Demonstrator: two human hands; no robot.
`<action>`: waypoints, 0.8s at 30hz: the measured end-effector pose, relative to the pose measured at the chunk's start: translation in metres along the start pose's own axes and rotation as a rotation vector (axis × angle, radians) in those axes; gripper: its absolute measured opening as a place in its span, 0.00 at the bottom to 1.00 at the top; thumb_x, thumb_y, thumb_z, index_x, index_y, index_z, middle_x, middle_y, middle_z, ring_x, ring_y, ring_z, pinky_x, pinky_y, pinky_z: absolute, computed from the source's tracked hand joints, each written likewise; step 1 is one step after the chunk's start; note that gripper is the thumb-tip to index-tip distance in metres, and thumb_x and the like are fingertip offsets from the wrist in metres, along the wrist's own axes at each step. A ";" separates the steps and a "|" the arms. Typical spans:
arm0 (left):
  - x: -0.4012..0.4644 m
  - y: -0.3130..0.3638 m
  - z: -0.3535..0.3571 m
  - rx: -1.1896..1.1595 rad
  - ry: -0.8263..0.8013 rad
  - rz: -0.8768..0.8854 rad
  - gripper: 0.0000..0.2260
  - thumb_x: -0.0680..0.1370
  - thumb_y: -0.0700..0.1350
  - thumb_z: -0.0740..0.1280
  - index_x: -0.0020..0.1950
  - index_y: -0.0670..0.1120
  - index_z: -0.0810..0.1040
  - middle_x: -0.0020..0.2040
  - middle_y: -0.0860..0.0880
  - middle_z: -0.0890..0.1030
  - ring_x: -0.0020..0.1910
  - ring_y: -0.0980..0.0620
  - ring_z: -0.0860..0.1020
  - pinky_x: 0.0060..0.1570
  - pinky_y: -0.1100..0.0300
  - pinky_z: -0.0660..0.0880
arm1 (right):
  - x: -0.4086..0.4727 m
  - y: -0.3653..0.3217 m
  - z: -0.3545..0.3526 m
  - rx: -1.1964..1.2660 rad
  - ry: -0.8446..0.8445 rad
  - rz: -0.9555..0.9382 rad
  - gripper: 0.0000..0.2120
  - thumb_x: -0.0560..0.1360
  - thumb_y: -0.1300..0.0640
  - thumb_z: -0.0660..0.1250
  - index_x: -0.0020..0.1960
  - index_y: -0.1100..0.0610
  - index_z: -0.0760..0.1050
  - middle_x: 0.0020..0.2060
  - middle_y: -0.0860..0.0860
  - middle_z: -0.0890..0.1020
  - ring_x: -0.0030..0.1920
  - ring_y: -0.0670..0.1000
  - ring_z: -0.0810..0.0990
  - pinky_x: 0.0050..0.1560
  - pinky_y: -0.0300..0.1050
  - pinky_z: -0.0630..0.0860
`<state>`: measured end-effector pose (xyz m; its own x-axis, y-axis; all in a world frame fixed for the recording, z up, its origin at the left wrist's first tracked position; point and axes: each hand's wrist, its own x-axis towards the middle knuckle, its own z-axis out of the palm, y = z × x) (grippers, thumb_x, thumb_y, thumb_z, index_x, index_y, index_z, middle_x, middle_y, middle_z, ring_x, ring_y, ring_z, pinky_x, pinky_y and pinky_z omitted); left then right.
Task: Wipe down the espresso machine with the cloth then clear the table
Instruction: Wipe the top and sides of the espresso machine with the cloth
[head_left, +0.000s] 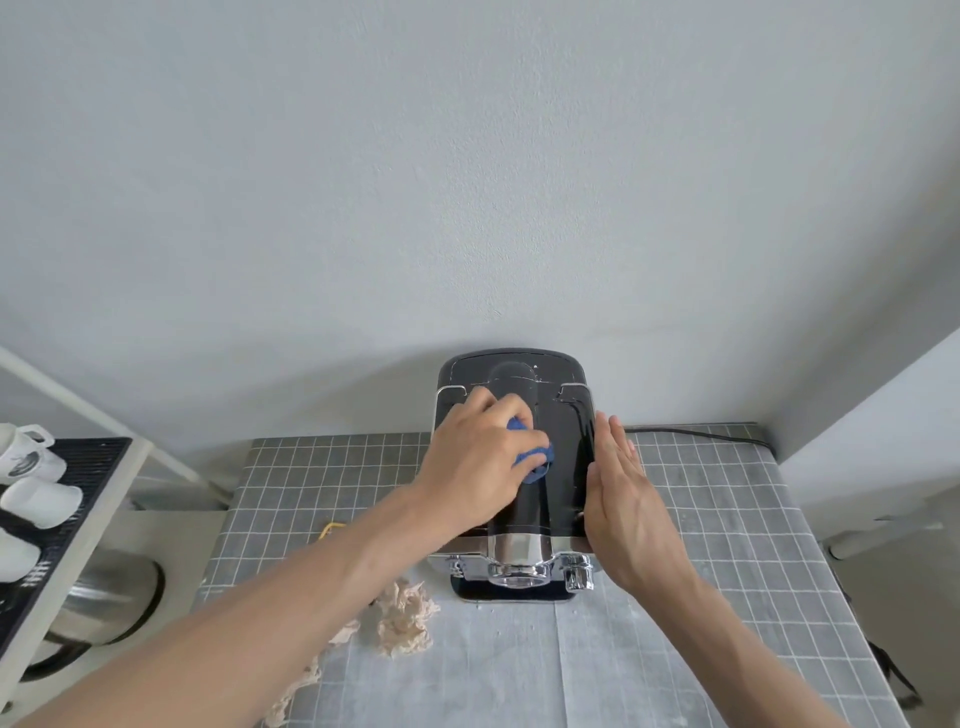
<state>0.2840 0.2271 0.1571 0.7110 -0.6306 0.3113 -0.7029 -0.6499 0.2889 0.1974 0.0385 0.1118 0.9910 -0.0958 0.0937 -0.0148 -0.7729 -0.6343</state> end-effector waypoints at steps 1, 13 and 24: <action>-0.006 0.004 -0.002 -0.006 -0.003 0.022 0.05 0.80 0.51 0.72 0.55 0.55 0.86 0.54 0.55 0.78 0.50 0.47 0.71 0.47 0.47 0.76 | 0.000 0.000 0.001 0.000 0.009 -0.001 0.29 0.83 0.67 0.49 0.83 0.60 0.47 0.82 0.52 0.55 0.82 0.46 0.45 0.75 0.29 0.41; -0.025 -0.020 -0.017 0.066 -0.017 -0.013 0.12 0.77 0.43 0.72 0.59 0.54 0.85 0.53 0.52 0.79 0.48 0.47 0.76 0.46 0.47 0.74 | -0.002 -0.006 -0.002 0.072 0.021 -0.006 0.29 0.84 0.66 0.49 0.83 0.53 0.48 0.77 0.39 0.50 0.81 0.43 0.47 0.77 0.36 0.51; 0.025 -0.024 -0.008 0.271 -0.017 -0.384 0.05 0.78 0.45 0.72 0.52 0.52 0.83 0.46 0.49 0.71 0.42 0.46 0.69 0.32 0.56 0.61 | -0.002 -0.006 0.000 0.076 0.007 0.058 0.28 0.85 0.65 0.48 0.83 0.54 0.49 0.76 0.41 0.53 0.80 0.42 0.46 0.76 0.33 0.48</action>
<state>0.3185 0.2301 0.1656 0.9204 -0.3281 0.2127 -0.3599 -0.9235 0.1326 0.1957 0.0434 0.1160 0.9878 -0.1437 0.0606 -0.0616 -0.7162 -0.6951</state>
